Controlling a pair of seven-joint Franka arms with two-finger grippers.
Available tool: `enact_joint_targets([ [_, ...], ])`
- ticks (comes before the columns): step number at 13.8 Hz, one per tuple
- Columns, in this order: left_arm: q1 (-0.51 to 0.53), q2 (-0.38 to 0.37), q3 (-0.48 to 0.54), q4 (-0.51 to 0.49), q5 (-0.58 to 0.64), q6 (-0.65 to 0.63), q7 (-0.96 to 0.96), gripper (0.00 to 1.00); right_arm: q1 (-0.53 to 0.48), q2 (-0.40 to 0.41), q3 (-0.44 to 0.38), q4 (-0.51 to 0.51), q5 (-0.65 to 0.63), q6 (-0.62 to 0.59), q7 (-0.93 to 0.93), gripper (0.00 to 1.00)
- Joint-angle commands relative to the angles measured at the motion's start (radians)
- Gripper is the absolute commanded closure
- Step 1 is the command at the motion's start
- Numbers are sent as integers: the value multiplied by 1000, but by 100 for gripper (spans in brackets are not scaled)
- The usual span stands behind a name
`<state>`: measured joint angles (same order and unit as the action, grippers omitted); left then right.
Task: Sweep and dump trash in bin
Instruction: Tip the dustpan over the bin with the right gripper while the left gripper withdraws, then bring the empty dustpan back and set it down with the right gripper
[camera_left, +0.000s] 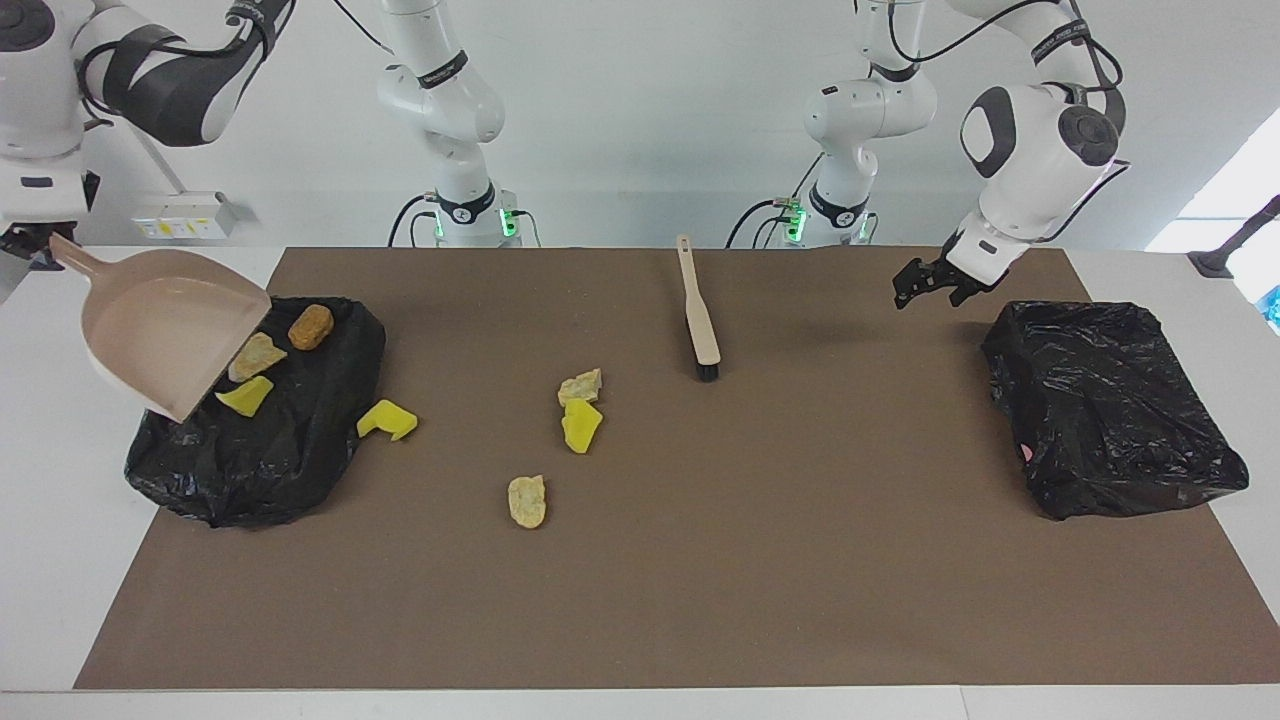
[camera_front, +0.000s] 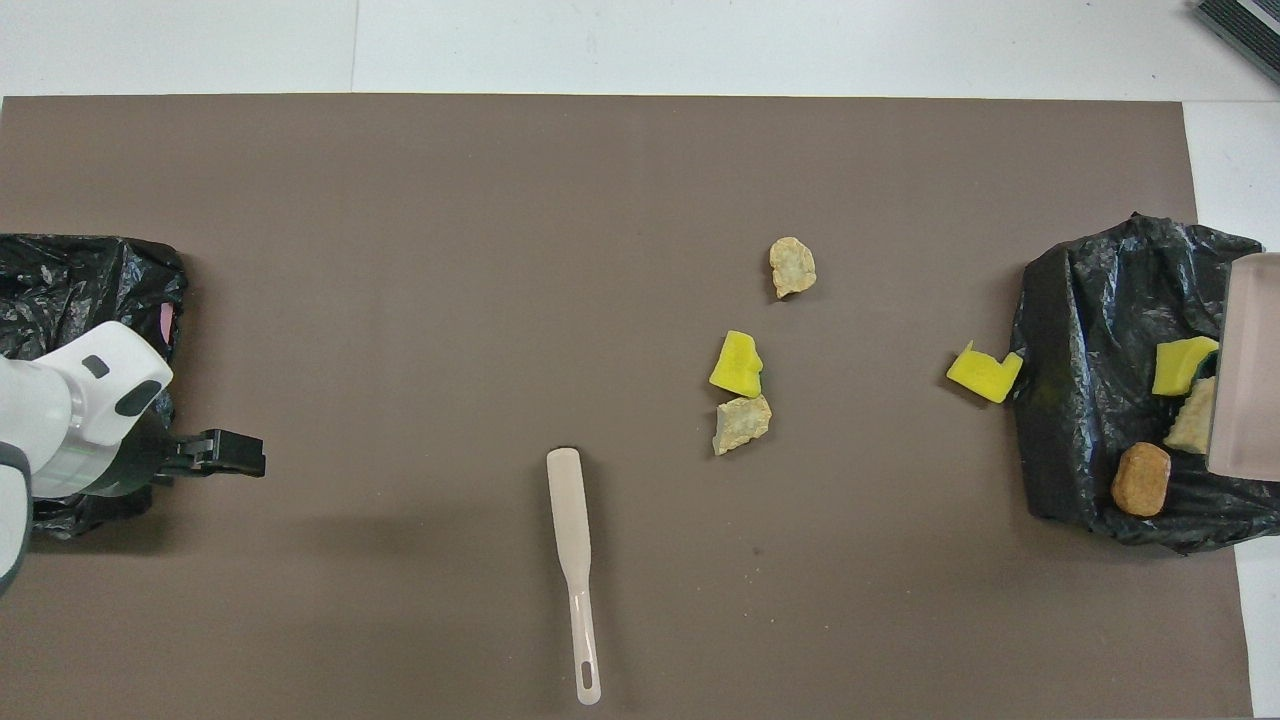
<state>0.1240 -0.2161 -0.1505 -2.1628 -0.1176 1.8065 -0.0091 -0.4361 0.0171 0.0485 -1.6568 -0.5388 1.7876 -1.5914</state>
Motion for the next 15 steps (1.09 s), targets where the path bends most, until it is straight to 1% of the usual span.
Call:
enact_joint_targets([
  [1,3,11,-14,118,10,-103,14,0,-1,-9,10,-6,98,-11,19,100],
  [2,0,12,-14,154,10,-127,14,0,0,-11,17,-6,153,-26,33,100],
  [3,-4,11,-14,188,10,-136,14,0,0,-14,40,-15,176,-28,80,100],
  [5,-3,14,-14,259,10,-148,12,0,0,-14,91,-23,190,-28,192,100],
  [8,9,26,-14,337,10,-151,8,0,0,-14,184,-32,197,-28,402,100],
  [9,11,26,-12,368,10,-173,8,0,-1,-14,209,-32,200,-28,451,100],
  [11,11,27,-12,443,12,-266,6,0,0,-14,266,-34,268,-37,624,100],
  [12,6,27,-14,471,12,-313,4,0,3,-12,299,-34,282,-49,713,100],
  [13,-1,27,-14,472,18,-343,4,0,38,-2,312,-34,296,-53,785,100],
  [14,-4,24,-17,465,24,-348,4,0,60,7,312,-34,340,-51,839,100],
  [15,-1,21,-17,460,24,-346,4,0,69,15,314,-31,418,-51,905,100],
])
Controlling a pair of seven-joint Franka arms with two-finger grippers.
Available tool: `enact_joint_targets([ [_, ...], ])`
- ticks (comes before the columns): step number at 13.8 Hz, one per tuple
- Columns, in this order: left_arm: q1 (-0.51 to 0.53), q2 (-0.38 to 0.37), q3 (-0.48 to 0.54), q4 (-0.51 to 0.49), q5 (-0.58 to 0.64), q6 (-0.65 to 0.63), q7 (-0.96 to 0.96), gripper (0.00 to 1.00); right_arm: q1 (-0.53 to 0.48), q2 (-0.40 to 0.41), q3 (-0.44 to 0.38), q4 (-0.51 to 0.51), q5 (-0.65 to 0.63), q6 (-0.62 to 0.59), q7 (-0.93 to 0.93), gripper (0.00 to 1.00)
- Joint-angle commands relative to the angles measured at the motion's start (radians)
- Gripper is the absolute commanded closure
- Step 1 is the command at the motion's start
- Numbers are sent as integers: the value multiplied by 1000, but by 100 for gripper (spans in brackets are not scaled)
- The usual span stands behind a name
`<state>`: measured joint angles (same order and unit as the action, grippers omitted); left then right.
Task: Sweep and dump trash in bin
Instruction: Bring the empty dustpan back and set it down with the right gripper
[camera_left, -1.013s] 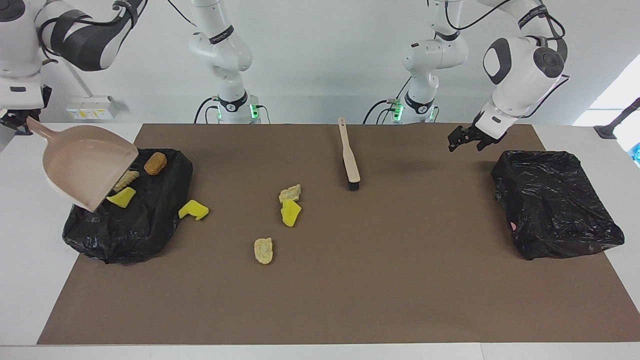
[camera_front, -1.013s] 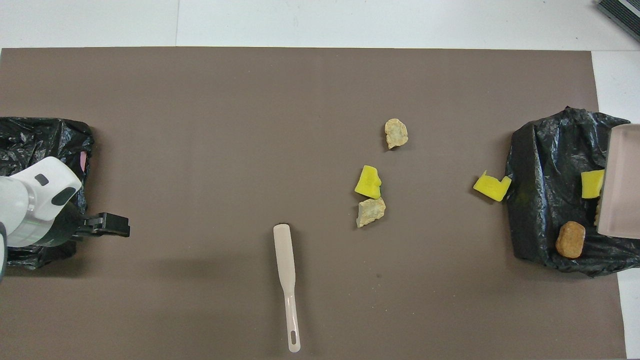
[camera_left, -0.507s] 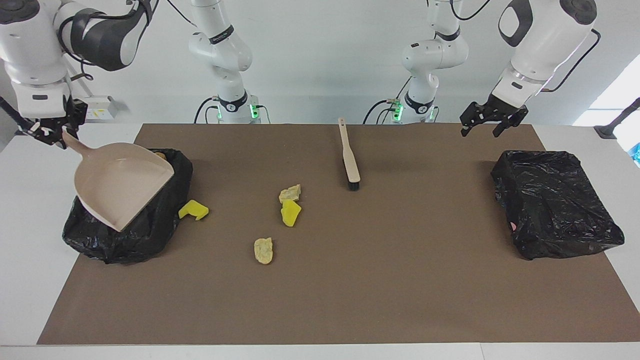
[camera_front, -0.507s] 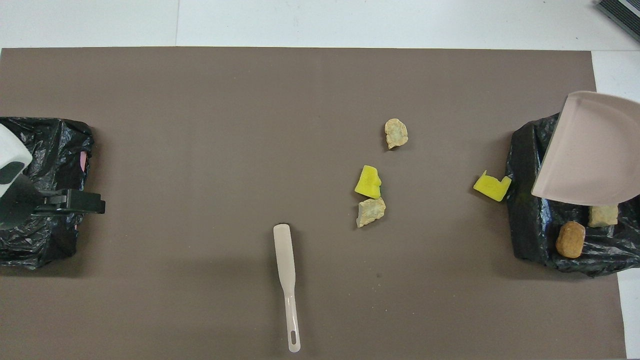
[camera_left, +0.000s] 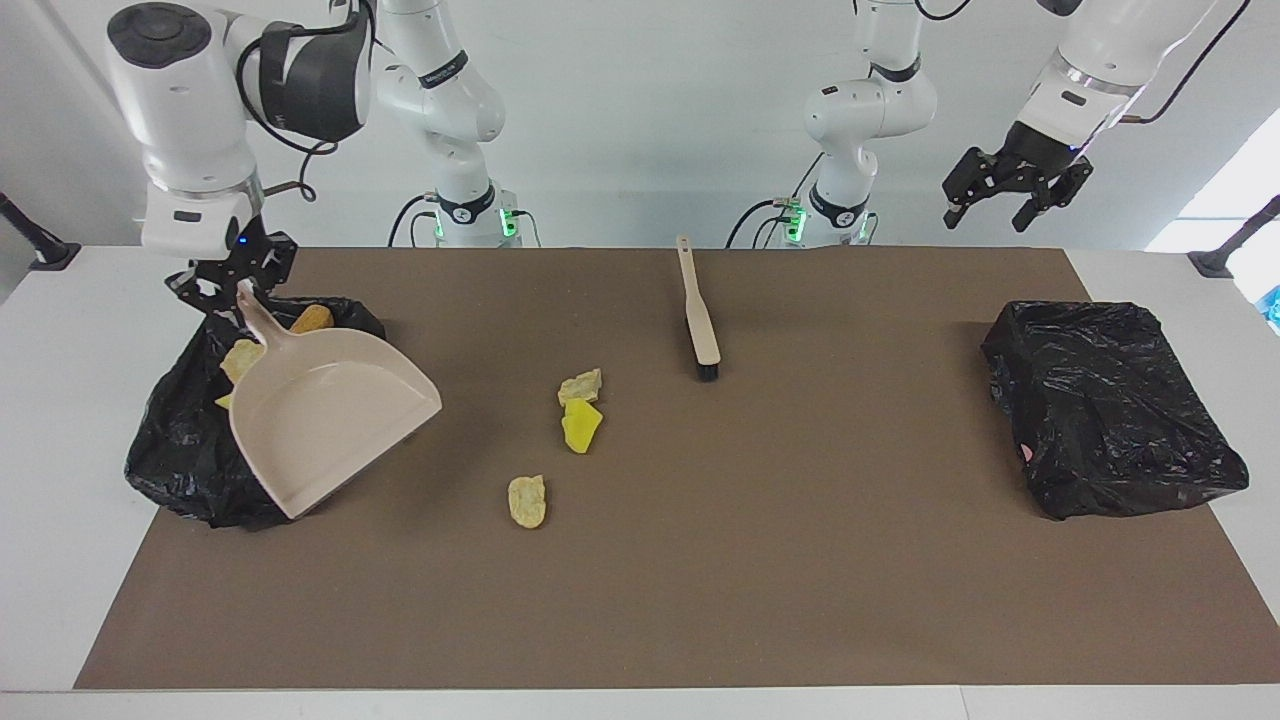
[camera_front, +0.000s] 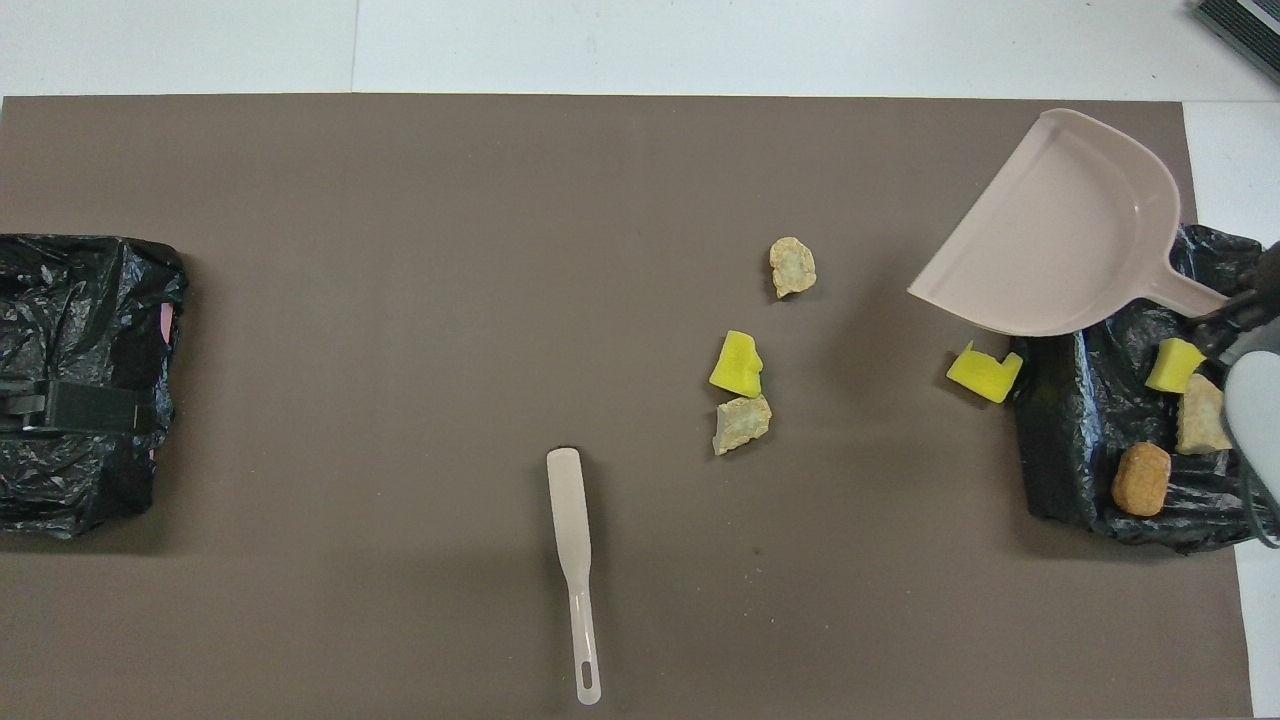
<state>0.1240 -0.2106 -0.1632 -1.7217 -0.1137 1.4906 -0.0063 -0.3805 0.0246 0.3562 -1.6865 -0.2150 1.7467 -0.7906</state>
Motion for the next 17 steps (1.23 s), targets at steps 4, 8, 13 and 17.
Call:
enact_joint_targets([
  [4,14,16,2,17,22,-18,5,0,156,63,9,5,174,25,512,100],
  [8,48,11,2,10,22,-23,6,0,291,136,10,7,174,154,784,100],
  [13,46,13,2,10,22,-6,11,0,483,213,9,8,164,258,1147,100],
  [17,43,14,2,10,23,-7,11,0,574,313,7,51,151,330,1344,100],
])
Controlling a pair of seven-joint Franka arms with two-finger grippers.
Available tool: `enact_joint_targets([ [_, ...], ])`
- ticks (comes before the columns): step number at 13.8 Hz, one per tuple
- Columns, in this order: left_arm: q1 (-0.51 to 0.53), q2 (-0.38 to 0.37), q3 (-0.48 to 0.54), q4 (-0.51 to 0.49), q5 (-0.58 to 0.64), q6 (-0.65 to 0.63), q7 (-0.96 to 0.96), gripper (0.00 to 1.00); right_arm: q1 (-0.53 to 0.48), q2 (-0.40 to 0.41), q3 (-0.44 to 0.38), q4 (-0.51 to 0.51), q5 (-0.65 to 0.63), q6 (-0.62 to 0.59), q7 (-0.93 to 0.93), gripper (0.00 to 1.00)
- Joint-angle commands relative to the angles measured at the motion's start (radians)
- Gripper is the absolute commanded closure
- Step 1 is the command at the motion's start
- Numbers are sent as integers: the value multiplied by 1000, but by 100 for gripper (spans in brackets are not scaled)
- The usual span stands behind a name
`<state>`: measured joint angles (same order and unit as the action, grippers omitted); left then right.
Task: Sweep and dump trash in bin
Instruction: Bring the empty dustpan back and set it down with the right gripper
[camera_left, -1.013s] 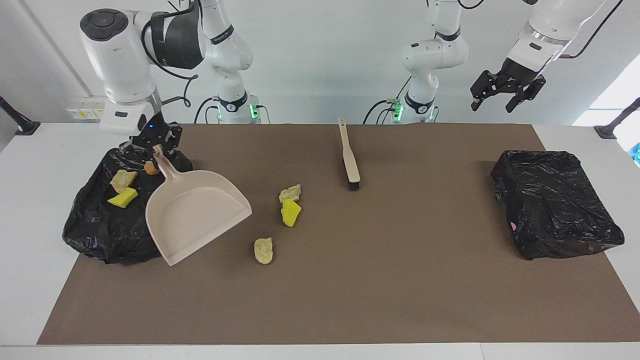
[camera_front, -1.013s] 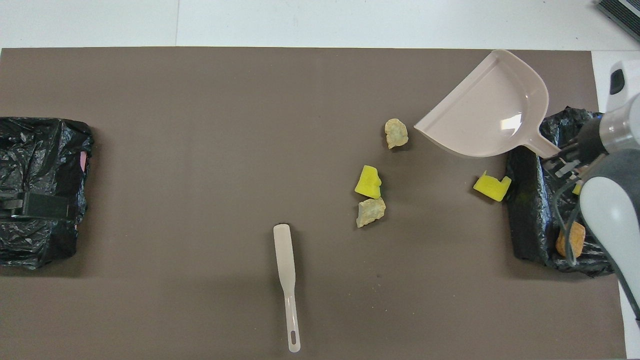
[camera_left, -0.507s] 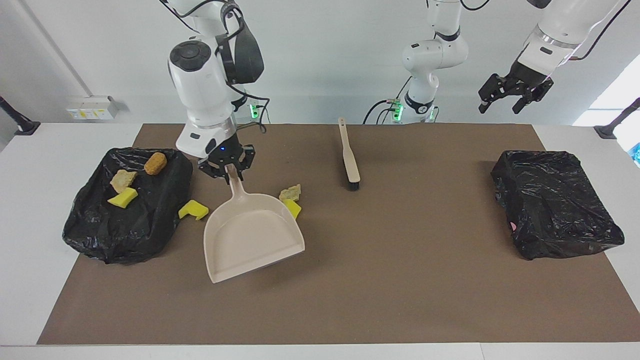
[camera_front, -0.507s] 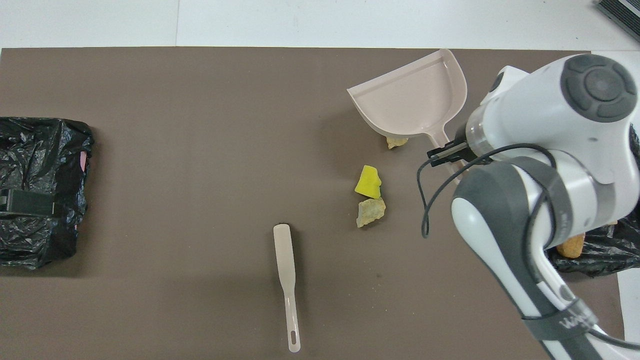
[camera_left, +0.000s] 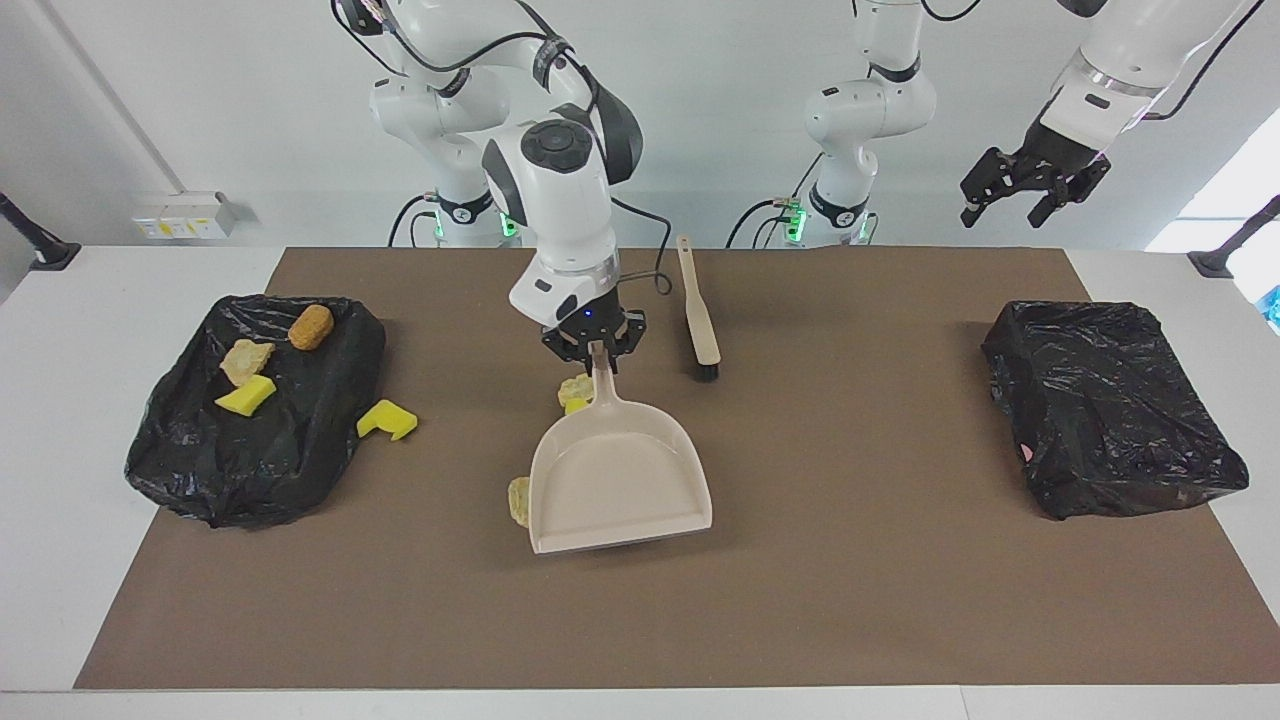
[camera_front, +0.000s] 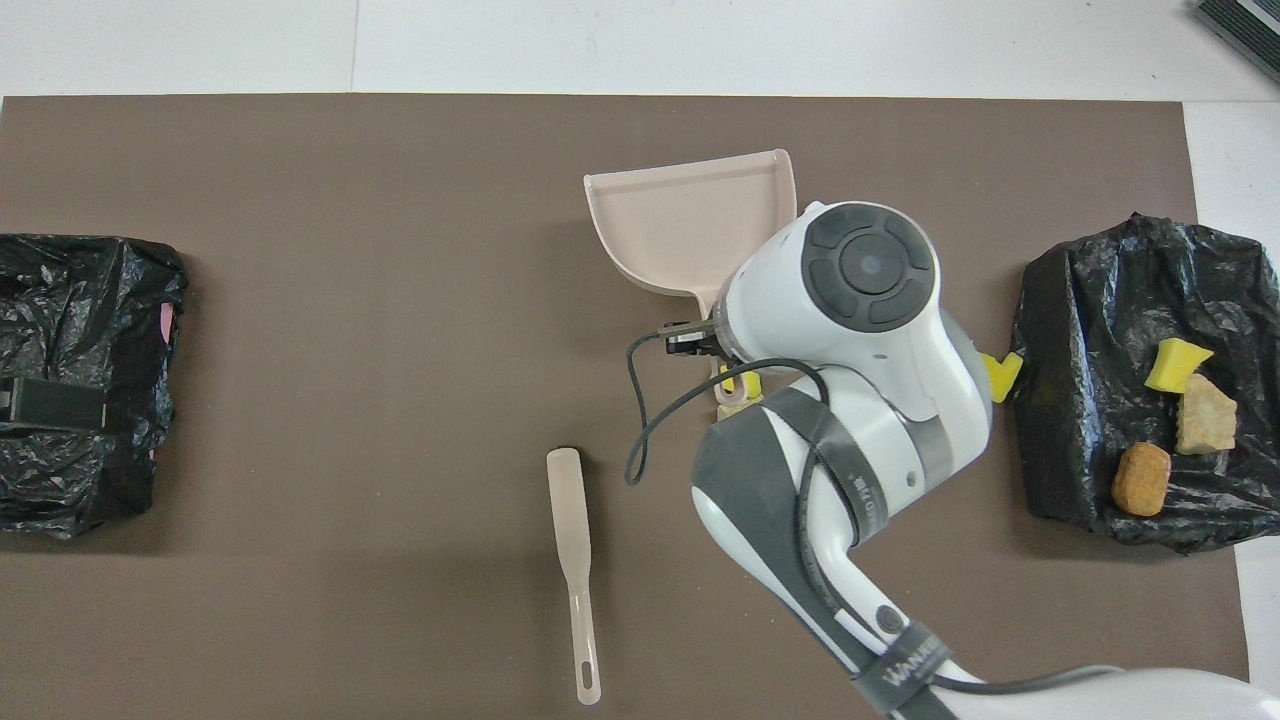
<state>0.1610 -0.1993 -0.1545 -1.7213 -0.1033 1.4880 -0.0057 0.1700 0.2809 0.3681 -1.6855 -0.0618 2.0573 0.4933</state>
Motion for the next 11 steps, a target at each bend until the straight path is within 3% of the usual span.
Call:
enact_joint_targets([
  [1,-4,1,-8,9,13,-8,10,0,38,78,-5,50,-7,58,103,100],
  [7,-40,6,-27,0,46,9,7,0,137,242,-6,98,-153,193,286,100],
  [8,-34,5,-28,0,50,12,9,0,141,253,-6,107,-155,193,286,92],
  [9,-31,3,-27,-1,48,11,9,0,141,251,-8,107,-155,193,288,58],
  [10,-29,1,-27,-3,48,6,10,0,144,250,-8,107,-158,190,288,1],
  [11,-29,1,-27,-4,48,6,10,0,144,248,-8,107,-165,188,288,0],
])
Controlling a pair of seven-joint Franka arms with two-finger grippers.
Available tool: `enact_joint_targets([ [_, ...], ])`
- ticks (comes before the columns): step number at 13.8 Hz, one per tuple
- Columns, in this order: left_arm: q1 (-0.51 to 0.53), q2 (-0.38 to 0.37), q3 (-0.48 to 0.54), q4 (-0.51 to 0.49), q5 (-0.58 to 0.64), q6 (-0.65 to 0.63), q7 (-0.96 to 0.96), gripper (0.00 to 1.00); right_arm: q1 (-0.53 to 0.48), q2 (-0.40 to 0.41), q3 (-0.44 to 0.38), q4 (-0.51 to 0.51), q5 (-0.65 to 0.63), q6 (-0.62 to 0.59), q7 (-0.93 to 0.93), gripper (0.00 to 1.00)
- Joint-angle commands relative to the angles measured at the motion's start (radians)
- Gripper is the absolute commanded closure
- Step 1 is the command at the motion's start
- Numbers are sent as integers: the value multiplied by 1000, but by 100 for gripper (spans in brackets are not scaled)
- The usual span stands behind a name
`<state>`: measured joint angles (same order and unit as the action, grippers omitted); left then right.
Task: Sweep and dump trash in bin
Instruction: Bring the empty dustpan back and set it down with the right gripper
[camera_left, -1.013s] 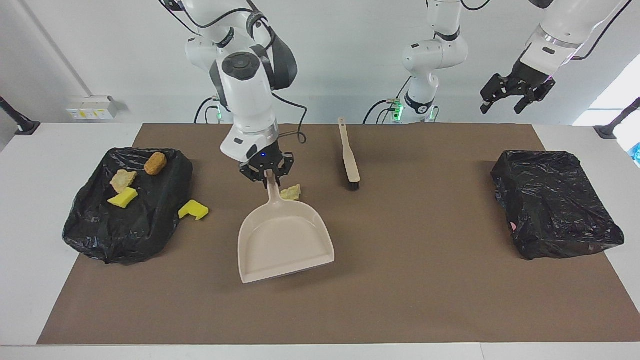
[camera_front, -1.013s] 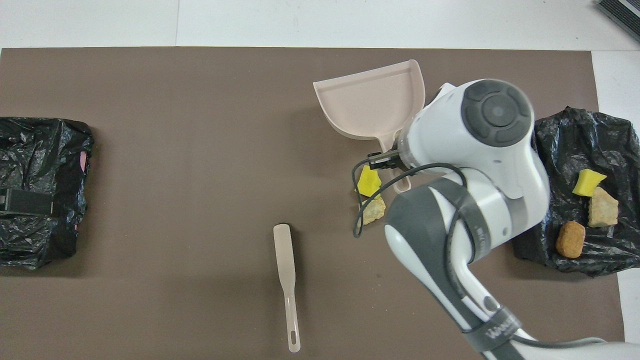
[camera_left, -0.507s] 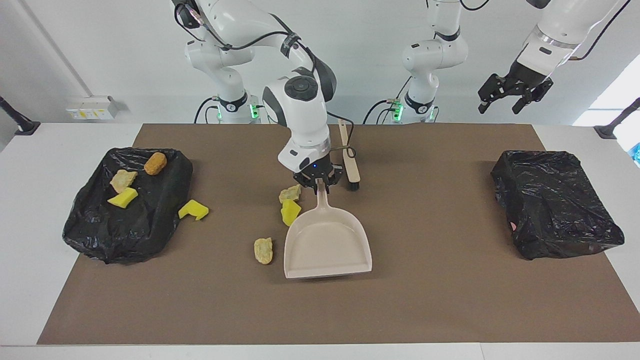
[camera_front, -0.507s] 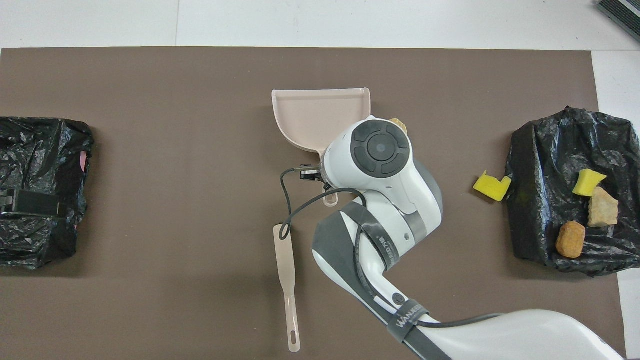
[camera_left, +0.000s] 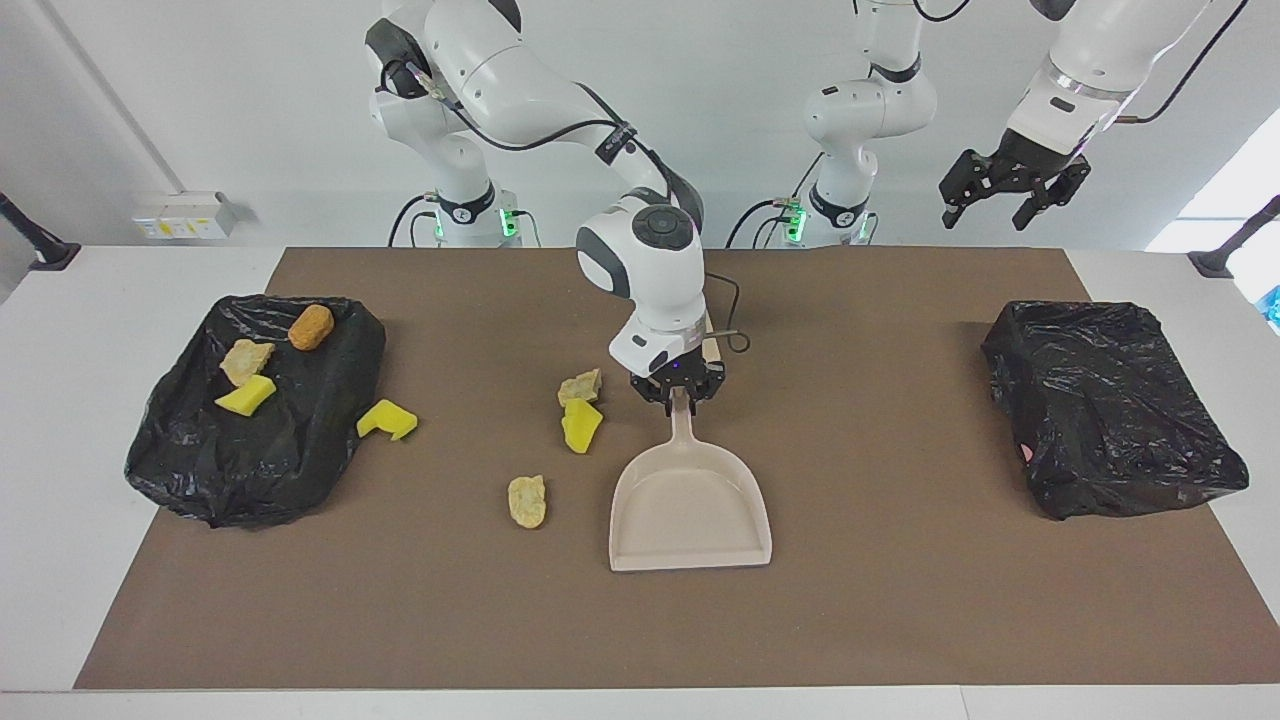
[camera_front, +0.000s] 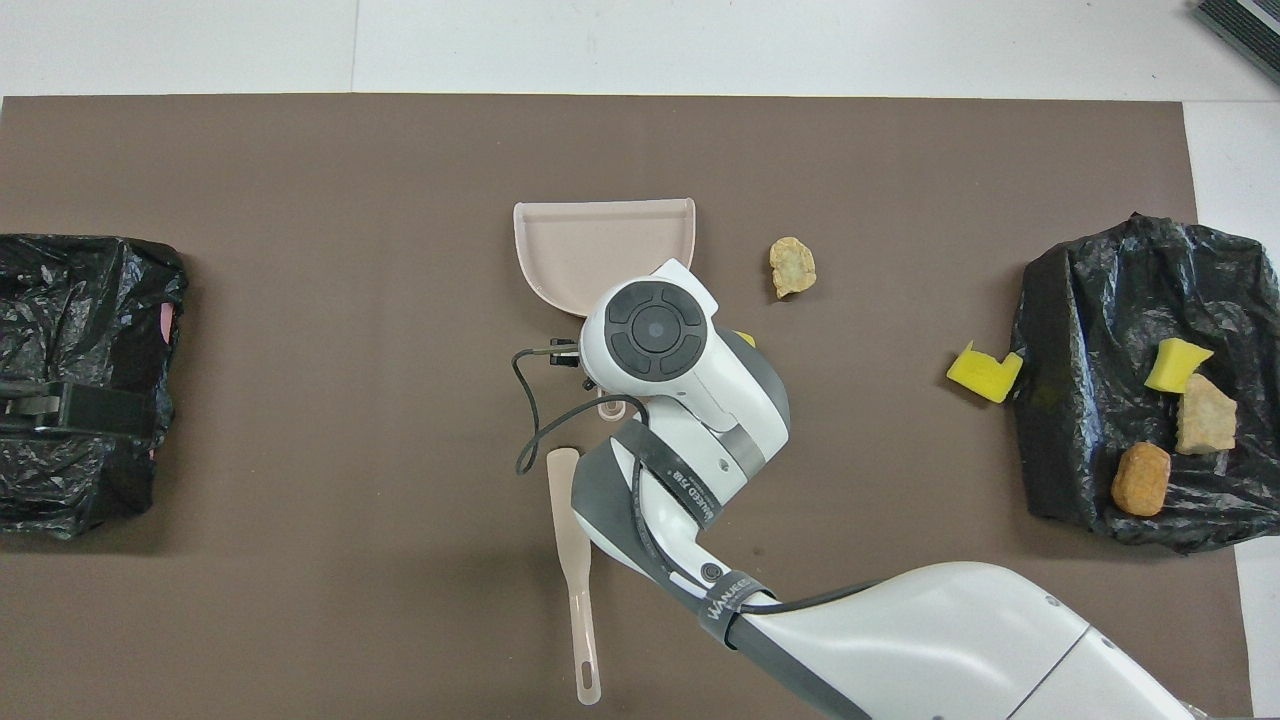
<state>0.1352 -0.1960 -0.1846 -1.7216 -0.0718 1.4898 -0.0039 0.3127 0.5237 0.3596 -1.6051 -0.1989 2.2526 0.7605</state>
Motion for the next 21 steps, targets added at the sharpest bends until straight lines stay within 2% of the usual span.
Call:
enact_joint_targets([
  [1,-3,-2,4,-4,17,4,8,0,3,2,2,27,-37,-7,20,0],
  [6,-3,-2,4,-4,17,7,2,0,-17,-51,16,4,-19,-33,-17,0],
  [11,-3,-5,2,-19,14,26,-4,0,-1,-186,30,-59,-17,-143,-10,0],
  [13,-3,-5,4,-50,14,76,-4,0,-1,-256,47,-128,-11,-153,3,0],
  [16,-6,6,2,-73,7,164,-14,0,29,-344,64,-258,93,-128,23,0],
  [19,-22,26,2,-75,7,208,-57,0,64,-414,64,-356,188,-128,42,0],
  [21,-32,49,2,-75,6,246,-61,0,107,-430,64,-404,231,-107,58,0],
])
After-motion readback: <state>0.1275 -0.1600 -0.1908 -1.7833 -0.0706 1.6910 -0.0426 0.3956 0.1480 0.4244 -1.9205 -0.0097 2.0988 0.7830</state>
